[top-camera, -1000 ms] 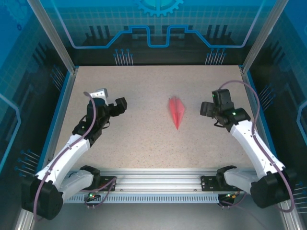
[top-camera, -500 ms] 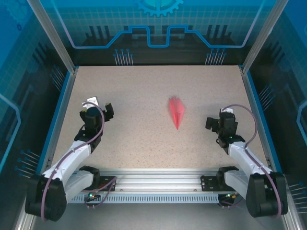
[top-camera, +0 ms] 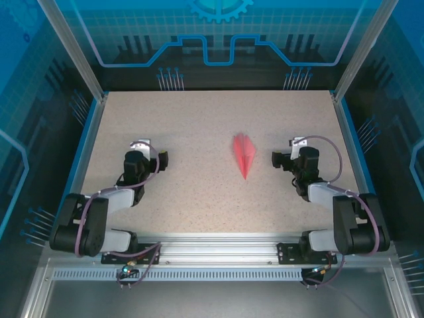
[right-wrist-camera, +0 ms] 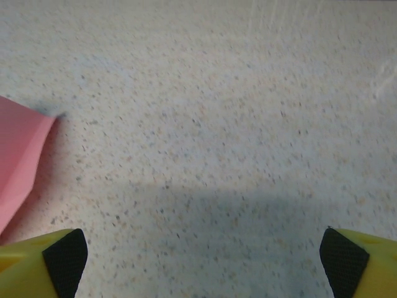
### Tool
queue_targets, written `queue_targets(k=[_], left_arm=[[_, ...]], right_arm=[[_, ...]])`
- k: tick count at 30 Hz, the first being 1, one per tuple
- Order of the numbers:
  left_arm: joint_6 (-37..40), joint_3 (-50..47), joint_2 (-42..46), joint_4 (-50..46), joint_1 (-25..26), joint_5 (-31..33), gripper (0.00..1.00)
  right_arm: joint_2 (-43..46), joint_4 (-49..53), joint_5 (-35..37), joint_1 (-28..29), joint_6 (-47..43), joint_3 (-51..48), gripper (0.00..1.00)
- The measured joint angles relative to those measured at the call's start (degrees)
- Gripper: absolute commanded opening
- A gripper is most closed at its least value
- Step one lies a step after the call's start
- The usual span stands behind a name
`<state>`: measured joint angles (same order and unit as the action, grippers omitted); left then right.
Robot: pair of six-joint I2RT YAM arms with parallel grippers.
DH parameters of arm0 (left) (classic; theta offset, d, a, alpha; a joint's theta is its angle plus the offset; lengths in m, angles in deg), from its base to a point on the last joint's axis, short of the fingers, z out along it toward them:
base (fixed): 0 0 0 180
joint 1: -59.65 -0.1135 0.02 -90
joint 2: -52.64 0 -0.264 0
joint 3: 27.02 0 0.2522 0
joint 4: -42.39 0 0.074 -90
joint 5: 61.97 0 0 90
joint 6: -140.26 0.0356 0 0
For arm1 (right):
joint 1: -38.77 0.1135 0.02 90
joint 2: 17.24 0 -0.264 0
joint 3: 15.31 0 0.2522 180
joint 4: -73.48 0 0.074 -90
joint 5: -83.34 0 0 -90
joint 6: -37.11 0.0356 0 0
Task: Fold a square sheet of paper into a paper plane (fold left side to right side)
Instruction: Reset both arms
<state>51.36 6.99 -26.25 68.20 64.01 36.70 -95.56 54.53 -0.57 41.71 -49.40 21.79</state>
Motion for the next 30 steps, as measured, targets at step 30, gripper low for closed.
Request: queue_targets(k=[30], left_arm=[[-1.11, 2.86, -7.69, 4.63, -4.44, -6.8, 0.99]], right_arm=[[-7.63, -8.9, -3.1, 0.13, -3.37, 0.04, 1.0]])
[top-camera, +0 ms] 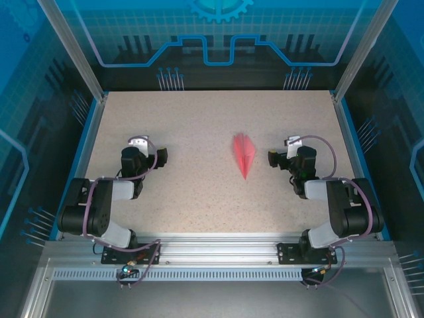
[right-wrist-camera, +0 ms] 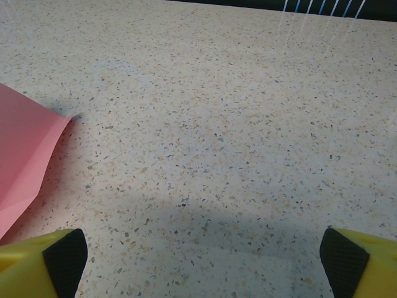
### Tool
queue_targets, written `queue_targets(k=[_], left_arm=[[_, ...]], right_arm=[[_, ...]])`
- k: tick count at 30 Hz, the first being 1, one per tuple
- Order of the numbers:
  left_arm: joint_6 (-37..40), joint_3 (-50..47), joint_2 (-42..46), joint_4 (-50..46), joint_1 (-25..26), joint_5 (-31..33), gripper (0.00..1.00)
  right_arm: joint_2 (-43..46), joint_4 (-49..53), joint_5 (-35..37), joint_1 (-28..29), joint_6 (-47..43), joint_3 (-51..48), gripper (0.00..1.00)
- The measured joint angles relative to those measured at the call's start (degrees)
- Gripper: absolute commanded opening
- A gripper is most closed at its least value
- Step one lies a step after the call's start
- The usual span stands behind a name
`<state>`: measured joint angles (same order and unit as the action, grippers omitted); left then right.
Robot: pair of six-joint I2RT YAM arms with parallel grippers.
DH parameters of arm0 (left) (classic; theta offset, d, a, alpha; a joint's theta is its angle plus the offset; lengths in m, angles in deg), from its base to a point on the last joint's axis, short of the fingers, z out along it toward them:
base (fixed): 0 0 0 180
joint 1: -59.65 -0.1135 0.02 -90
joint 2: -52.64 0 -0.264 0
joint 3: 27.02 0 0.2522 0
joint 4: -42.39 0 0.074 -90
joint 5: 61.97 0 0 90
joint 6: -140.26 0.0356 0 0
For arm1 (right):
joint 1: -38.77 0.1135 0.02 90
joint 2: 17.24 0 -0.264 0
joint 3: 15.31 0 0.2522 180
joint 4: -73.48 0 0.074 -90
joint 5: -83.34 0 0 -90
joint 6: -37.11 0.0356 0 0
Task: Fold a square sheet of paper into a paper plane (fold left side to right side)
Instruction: Reset both arms
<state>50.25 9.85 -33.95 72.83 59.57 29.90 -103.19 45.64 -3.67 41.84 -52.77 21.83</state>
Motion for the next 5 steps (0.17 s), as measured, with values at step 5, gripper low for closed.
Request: queue_targets(k=[5], left_arm=[[-0.02, 0.0, 0.0, -0.02, 0.0, 0.02, 0.99]], right_arm=[[0.0, 0.0, -0.02, 0.0, 0.0, 0.0, 1.0]])
